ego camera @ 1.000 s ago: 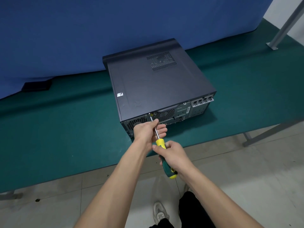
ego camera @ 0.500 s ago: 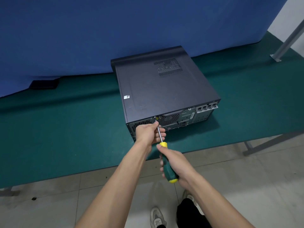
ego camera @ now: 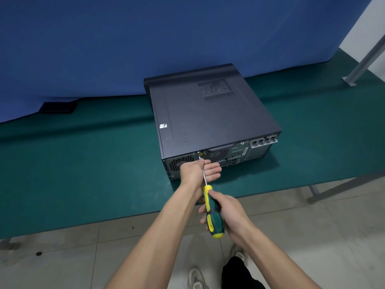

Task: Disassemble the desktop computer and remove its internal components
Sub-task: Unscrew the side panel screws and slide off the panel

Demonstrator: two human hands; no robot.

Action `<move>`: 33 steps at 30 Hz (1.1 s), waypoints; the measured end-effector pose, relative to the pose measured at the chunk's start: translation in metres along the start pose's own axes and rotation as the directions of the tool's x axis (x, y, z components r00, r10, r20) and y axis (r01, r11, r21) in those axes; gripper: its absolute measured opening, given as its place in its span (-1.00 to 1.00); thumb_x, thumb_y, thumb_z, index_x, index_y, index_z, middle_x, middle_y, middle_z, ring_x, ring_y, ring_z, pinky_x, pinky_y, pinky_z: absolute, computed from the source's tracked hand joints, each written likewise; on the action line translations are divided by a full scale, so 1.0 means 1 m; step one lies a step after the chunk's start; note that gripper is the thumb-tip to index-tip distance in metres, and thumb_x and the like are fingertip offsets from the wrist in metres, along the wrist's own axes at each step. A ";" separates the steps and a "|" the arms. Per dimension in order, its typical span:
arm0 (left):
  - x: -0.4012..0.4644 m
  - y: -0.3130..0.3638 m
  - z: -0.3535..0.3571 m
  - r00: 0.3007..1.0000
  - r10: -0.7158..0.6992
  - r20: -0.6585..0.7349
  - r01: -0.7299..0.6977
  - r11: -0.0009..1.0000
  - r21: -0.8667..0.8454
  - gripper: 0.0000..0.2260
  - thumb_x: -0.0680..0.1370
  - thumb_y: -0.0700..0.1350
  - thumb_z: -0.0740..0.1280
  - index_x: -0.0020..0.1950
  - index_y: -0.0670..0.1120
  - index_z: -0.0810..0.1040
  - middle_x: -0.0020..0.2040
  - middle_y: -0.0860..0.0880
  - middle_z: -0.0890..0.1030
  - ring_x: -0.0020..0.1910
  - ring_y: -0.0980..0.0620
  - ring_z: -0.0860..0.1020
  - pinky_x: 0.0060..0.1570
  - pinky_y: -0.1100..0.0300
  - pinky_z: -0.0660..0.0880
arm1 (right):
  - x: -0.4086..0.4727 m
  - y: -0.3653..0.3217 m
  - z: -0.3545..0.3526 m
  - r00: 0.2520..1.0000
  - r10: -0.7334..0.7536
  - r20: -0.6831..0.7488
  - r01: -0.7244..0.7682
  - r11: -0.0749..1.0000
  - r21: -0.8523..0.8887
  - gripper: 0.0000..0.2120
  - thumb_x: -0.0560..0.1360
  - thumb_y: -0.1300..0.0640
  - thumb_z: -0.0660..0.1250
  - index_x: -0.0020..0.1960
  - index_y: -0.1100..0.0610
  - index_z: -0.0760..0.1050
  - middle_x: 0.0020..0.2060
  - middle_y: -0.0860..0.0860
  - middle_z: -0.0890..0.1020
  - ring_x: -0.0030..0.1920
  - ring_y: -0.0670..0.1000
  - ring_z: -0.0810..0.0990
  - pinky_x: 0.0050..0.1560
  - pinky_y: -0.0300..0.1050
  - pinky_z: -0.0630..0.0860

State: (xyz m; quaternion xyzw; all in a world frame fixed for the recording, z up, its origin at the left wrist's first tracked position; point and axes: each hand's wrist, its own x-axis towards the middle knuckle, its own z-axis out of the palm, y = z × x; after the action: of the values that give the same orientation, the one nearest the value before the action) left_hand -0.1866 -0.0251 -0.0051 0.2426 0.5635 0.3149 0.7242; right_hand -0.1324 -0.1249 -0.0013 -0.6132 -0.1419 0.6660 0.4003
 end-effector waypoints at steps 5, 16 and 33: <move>0.001 0.001 -0.004 0.996 0.062 -0.061 -0.058 0.996 0.067 -0.89 0.58 -0.25 0.25 -0.12 -0.27 0.46 -0.41 -0.13 0.61 -0.56 0.02 0.56 -0.58 0.22 0.51 | 0.004 0.004 0.001 0.962 -0.161 -0.222 0.116 0.972 -0.202 -0.71 0.47 0.06 0.41 -0.29 0.16 0.36 -0.47 0.02 0.46 -0.51 -0.06 0.40 -0.42 -0.21 0.33; -0.001 0.001 -0.004 0.992 0.089 -0.085 -0.077 0.987 0.138 -0.88 0.56 -0.25 0.29 -0.17 -0.24 0.47 -0.40 -0.14 0.59 -0.59 0.02 0.53 -0.58 0.22 0.49 | 0.005 0.004 0.001 0.974 -0.133 -0.185 0.109 0.985 -0.133 -0.73 0.45 0.08 0.42 -0.26 0.16 0.38 -0.46 0.03 0.50 -0.47 0.00 0.48 -0.40 -0.19 0.42; 0.004 0.001 -0.002 0.998 0.055 -0.037 -0.052 0.996 0.072 -0.76 0.64 -0.22 0.13 -0.16 -0.29 0.46 -0.45 -0.16 0.61 -0.53 -0.03 0.59 -0.53 0.17 0.55 | 0.004 -0.003 -0.004 0.999 -0.013 0.040 0.011 0.999 0.053 -0.71 0.60 0.06 0.19 -0.04 0.30 0.49 -0.43 0.12 0.60 -0.51 0.06 0.55 -0.48 -0.18 0.48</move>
State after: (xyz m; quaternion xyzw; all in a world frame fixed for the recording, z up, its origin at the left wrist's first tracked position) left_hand -0.1880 -0.0212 -0.0071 0.2772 0.5816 0.3184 0.6953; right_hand -0.1268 -0.1214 -0.0029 -0.5881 -0.1360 0.6792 0.4175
